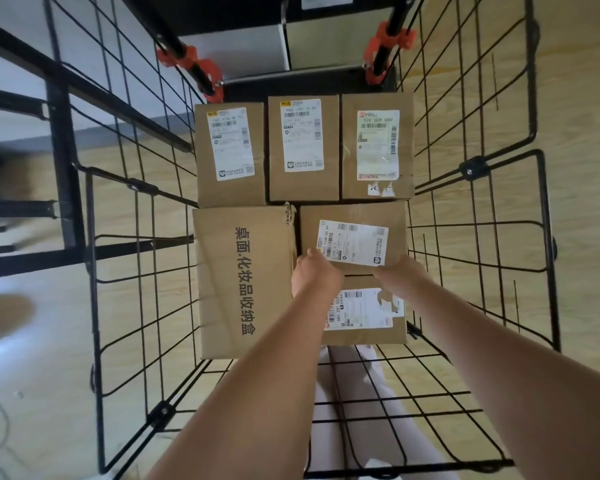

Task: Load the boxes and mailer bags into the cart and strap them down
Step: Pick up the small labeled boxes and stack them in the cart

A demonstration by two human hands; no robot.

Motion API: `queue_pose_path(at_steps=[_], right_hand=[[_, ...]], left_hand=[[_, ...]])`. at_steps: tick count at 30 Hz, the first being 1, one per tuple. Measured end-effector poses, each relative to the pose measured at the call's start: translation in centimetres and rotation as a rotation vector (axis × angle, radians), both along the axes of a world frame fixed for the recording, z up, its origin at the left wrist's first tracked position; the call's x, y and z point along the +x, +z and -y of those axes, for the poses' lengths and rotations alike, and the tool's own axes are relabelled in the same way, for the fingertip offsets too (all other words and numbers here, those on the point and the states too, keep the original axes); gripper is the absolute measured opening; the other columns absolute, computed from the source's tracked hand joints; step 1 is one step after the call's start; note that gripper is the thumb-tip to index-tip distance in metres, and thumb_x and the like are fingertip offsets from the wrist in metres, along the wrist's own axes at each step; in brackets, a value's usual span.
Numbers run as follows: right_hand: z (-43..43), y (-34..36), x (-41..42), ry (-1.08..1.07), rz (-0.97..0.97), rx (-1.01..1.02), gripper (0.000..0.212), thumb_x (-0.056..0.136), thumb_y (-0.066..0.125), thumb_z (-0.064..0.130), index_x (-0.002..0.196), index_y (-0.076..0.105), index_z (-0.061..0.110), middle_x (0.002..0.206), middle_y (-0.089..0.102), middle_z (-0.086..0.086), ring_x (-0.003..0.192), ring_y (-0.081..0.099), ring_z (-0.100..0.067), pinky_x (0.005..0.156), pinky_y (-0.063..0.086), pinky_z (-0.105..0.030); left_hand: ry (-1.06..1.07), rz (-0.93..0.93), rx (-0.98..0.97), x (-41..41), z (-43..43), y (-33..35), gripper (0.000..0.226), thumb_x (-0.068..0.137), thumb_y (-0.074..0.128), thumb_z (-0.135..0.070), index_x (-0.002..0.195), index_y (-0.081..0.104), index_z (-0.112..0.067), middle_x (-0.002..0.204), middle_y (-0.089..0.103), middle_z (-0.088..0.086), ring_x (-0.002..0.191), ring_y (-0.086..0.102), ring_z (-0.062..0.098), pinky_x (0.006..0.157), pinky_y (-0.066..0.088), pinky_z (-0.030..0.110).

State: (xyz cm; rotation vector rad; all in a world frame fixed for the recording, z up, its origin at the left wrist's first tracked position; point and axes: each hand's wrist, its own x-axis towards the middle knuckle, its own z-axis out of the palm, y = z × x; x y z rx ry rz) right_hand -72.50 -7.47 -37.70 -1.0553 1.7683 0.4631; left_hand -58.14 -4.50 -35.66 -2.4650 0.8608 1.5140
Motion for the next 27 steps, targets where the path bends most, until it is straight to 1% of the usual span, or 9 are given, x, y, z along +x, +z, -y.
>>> queue_pose_path(at_steps=[2, 5, 8, 12, 15, 20, 24, 25, 27], right_hand=[[0.1, 0.4, -0.1, 0.035, 0.006, -0.009, 0.04, 0.095, 0.048, 0.019, 0.134, 0.055, 0.02, 0.106, 0.067, -0.007, 0.058, 0.053, -0.013, 0.042, 0.035, -0.021], [-0.1, 1.6, 0.2, 0.111, 0.014, -0.05, 0.039, 0.095, 0.047, 0.022, 0.133, 0.056, 0.021, 0.101, 0.068, -0.002, 0.055, 0.054, -0.011, 0.039, 0.035, -0.02], [-0.4, 3.4, 0.8, 0.154, 0.023, -0.069, 0.047, 0.093, 0.049, 0.025, 0.14, 0.049, 0.021, 0.106, 0.064, 0.0, 0.062, 0.059, -0.01, 0.038, 0.035, -0.018], [-0.6, 6.3, 1.9, 0.28, 0.026, -0.073, 0.045, 0.092, 0.054, 0.024, 0.137, 0.052, 0.019, 0.114, 0.062, -0.003, 0.081, 0.067, -0.017, 0.055, 0.053, -0.026], [-0.8, 8.8, 2.4, 0.487, -0.002, -0.104, 0.033, 0.094, 0.054, 0.025, 0.125, 0.057, 0.016, 0.114, 0.062, -0.005, 0.086, 0.067, -0.017, 0.075, 0.06, -0.034], [-1.5, 13.1, 4.5, 0.826, -0.073, -0.269, 0.015, 0.094, 0.05, 0.02, 0.103, 0.061, 0.02, 0.085, 0.059, 0.003, 0.081, 0.06, -0.016, 0.058, 0.045, -0.025], [-2.1, 16.8, 8.1, 0.924, -0.058, -0.349, 0.018, 0.093, 0.052, 0.014, 0.107, 0.061, 0.021, 0.099, 0.064, 0.0, 0.091, 0.062, -0.021, 0.079, 0.054, -0.03], [-2.2, 17.5, 9.1, 0.922, -0.021, -0.359, 0.016, 0.093, 0.051, 0.013, 0.105, 0.061, 0.018, 0.098, 0.062, 0.0, 0.09, 0.061, -0.02, 0.077, 0.053, -0.028], [-2.6, 19.2, 11.2, 0.925, 0.04, -0.369, 0.009, 0.095, 0.048, 0.013, 0.098, 0.056, 0.015, 0.09, 0.056, 0.0, 0.08, 0.054, -0.016, 0.06, 0.042, -0.023]], left_hand=[[-0.019, -0.014, 0.015, 0.2, 0.1, 0.5, 0.046, 0.088, 0.053, -0.01, 0.133, 0.047, -0.016, 0.126, 0.057, 0.003, 0.108, 0.058, 0.023, 0.087, 0.052, 0.036], [-0.062, -0.018, 0.015, 0.3, -0.2, 1.3, 0.037, 0.089, 0.05, -0.013, 0.126, 0.053, -0.019, 0.118, 0.06, 0.001, 0.102, 0.059, 0.021, 0.076, 0.049, 0.032], [-0.106, -0.013, 0.022, 0.2, -0.4, 2.6, 0.03, 0.092, 0.046, -0.015, 0.12, 0.056, -0.019, 0.113, 0.062, 0.001, 0.099, 0.059, 0.021, 0.074, 0.048, 0.032], [-0.147, 0.011, -0.034, 0.1, -0.8, 5.0, 0.027, 0.093, 0.047, -0.014, 0.117, 0.058, -0.018, 0.107, 0.062, 0.001, 0.092, 0.058, 0.02, 0.068, 0.045, 0.031], [-0.229, 0.045, -0.093, 0.5, -1.7, 7.1, 0.027, 0.092, 0.054, -0.013, 0.119, 0.055, -0.018, 0.109, 0.059, 0.002, 0.094, 0.058, 0.02, 0.075, 0.05, 0.033], [-0.28, 0.177, -0.127, 2.4, -4.0, 11.2, 0.031, 0.09, 0.059, -0.013, 0.121, 0.054, -0.017, 0.113, 0.056, 0.005, 0.103, 0.056, 0.023, 0.083, 0.053, 0.036], [-0.259, 0.236, -0.172, 5.2, -6.4, 13.9, 0.043, 0.087, 0.062, -0.012, 0.128, 0.05, -0.018, 0.128, 0.049, 0.006, 0.117, 0.049, 0.025, 0.091, 0.052, 0.039], [-0.262, 0.262, -0.186, 6.0, -7.0, 14.6, 0.044, 0.087, 0.063, -0.012, 0.128, 0.049, -0.018, 0.129, 0.048, 0.007, 0.118, 0.049, 0.025, 0.091, 0.051, 0.039], [-0.271, 0.333, -0.216, 7.6, -8.0, 16.0, 0.049, 0.084, 0.065, -0.014, 0.13, 0.048, -0.018, 0.131, 0.047, 0.008, 0.12, 0.047, 0.027, 0.092, 0.05, 0.039]])
